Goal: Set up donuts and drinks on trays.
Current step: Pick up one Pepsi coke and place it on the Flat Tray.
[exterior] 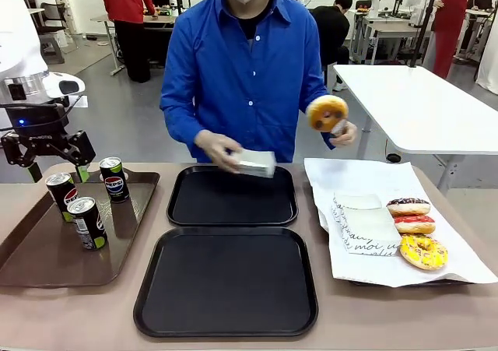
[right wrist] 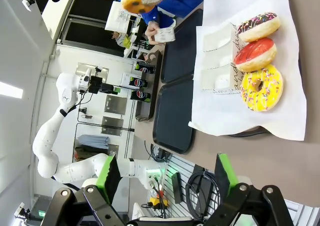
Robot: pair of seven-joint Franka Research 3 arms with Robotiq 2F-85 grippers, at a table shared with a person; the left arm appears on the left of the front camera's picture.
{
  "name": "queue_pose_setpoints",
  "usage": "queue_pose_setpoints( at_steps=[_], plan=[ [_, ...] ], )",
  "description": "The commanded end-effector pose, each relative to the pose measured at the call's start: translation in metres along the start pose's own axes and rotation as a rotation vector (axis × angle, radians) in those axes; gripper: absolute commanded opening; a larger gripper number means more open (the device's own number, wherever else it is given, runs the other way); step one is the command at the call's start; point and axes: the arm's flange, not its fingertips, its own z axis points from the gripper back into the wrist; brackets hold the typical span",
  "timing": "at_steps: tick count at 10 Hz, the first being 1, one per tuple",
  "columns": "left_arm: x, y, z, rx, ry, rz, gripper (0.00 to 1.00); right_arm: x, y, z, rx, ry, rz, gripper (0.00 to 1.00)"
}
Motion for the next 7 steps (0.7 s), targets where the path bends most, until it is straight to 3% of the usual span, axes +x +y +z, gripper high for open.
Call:
queue_pose_setpoints(
  at_steps=[1,4,7],
  plan=[
    [-0.002,-0.001,0.002,-0.017,0.005,-0.003,1.0,0.002,0.0,0.001,0.018,-0.01,0.015,1.0],
    [0.0,-0.024,-0.016,0.073,-0.044,0.008,1.0,0.002,0.0,0.001,0.018,-0.01,0.015,1.0],
    [-0.007,-0.036,-0.025,0.069,-0.097,0.005,1.0,0.002,0.0,0.001,0.018,-0.01,0.015,1.0]
  ],
)
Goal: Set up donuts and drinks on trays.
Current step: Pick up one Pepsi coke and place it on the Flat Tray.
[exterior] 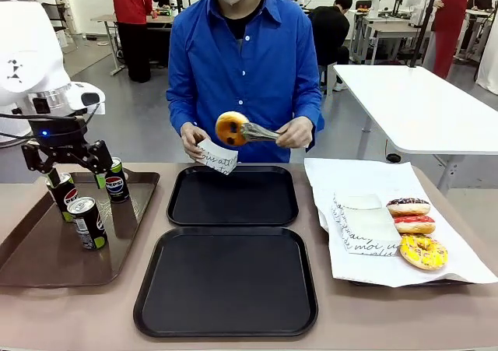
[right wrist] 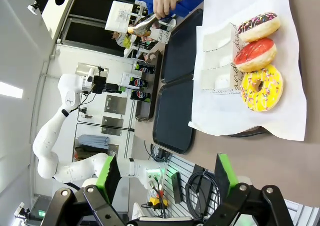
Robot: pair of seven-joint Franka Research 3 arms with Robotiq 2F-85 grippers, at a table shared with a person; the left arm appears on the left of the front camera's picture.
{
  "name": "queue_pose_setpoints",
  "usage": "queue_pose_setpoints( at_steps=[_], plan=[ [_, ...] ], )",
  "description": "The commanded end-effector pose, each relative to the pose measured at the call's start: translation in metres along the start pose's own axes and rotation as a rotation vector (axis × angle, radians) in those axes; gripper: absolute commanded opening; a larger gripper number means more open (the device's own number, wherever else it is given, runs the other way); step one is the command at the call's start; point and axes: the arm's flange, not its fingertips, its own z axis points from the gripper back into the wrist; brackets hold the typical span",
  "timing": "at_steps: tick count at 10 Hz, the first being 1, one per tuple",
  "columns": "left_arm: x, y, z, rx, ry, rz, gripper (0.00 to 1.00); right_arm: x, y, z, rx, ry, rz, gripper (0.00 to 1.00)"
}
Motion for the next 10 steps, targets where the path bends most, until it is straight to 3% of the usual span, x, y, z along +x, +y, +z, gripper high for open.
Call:
queue_pose_setpoints(
  at_steps=[1,6,10],
  plan=[
    [-0.007,-0.004,-0.008,0.038,-0.035,0.015,1.0,0.002,0.0,0.001,0.018,-0.011,0.014,1.0],
    [-0.024,0.009,-0.031,0.01,-0.063,0.041,1.0,0.002,0.0,0.001,0.018,-0.011,0.014,1.0],
    [-0.017,0.012,-0.051,-0.009,-0.048,0.044,1.0,0.002,0.0,0.001,0.018,-0.011,0.014,1.0]
  ],
)
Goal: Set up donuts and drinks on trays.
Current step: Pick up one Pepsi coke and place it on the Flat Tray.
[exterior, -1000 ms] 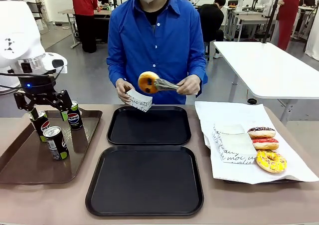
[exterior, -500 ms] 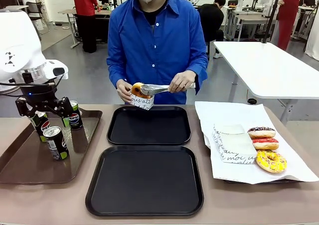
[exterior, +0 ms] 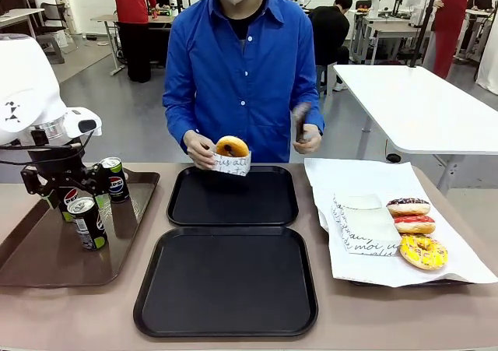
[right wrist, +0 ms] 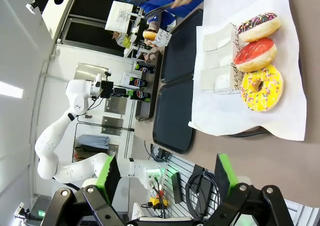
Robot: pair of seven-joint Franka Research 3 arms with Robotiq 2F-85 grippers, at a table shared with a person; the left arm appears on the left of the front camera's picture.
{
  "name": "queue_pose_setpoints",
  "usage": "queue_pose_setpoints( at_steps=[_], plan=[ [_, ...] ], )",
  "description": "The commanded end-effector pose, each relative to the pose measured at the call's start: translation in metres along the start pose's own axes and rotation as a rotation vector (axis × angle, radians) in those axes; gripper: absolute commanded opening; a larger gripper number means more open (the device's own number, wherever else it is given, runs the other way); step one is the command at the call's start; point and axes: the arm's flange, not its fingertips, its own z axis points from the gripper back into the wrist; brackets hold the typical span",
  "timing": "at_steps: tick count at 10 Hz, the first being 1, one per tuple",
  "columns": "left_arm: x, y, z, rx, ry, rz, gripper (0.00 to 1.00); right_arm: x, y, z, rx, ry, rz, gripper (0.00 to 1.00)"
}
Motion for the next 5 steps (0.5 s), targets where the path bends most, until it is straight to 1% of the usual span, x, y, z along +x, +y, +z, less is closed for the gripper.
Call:
queue_pose_setpoints(
  at_steps=[1,2,5],
  plan=[
    [0.003,0.0,-0.01,-0.008,-0.029,0.03,1.0,0.002,0.0,0.001,0.018,-0.011,0.014,1.0],
    [0.006,-0.001,-0.014,-0.008,-0.029,0.037,1.0,0.002,0.0,0.001,0.018,-0.011,0.014,1.0],
    [0.015,-0.007,-0.028,0.001,0.024,0.027,1.0,0.002,0.0,0.001,0.018,-0.011,0.014,1.0]
  ],
)
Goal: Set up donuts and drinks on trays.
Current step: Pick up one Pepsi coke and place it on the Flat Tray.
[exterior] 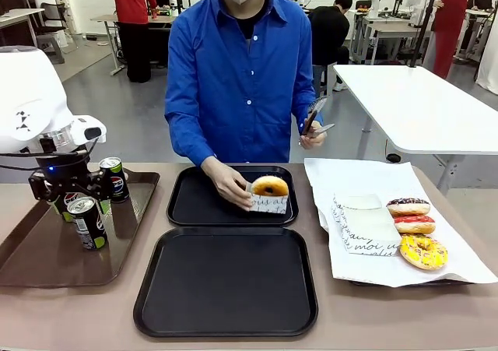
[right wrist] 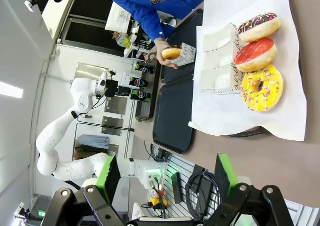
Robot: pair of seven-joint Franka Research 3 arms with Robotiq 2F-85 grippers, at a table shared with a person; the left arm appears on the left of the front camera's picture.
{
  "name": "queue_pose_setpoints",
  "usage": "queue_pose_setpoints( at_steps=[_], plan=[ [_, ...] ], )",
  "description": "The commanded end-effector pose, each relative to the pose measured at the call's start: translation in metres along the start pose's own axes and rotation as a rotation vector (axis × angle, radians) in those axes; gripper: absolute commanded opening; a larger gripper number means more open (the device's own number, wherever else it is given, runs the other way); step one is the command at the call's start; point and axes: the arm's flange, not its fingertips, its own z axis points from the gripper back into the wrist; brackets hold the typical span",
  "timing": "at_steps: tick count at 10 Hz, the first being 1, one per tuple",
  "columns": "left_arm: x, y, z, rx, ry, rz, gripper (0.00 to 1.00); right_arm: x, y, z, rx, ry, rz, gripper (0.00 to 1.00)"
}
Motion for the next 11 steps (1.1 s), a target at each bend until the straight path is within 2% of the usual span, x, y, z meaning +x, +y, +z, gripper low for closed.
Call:
queue_pose_setpoints(
  at_steps=[1,7,8,9,10,11],
  plan=[
    [0.0047,-0.0088,-0.0089,0.008,0.017,0.023,1.0,0.0015,0.0003,0.0008,0.018,-0.011,0.013,1.0],
    [0.0018,-0.0152,-0.0129,-0.022,0.015,0.016,1.0,0.0015,0.0003,0.0008,0.018,-0.011,0.013,1.0],
    [0.0001,-0.0154,-0.0134,-0.03,0.032,0.015,0.75,0.0015,0.0003,0.0008,0.018,-0.011,0.013,1.0],
    [-0.0001,-0.015,-0.0119,-0.029,0.035,0.014,0.59,0.0015,0.0003,0.0008,0.018,-0.011,0.013,1.0],
    [-0.0007,-0.0147,-0.0094,-0.029,0.046,0.014,0.28,0.0015,0.0003,0.0008,0.018,-0.011,0.013,1.0],
    [-0.0012,-0.0147,-0.0074,-0.02,0.048,0.014,0.07,0.0015,0.0003,0.0008,0.018,-0.011,0.013,1.0]
  ],
)
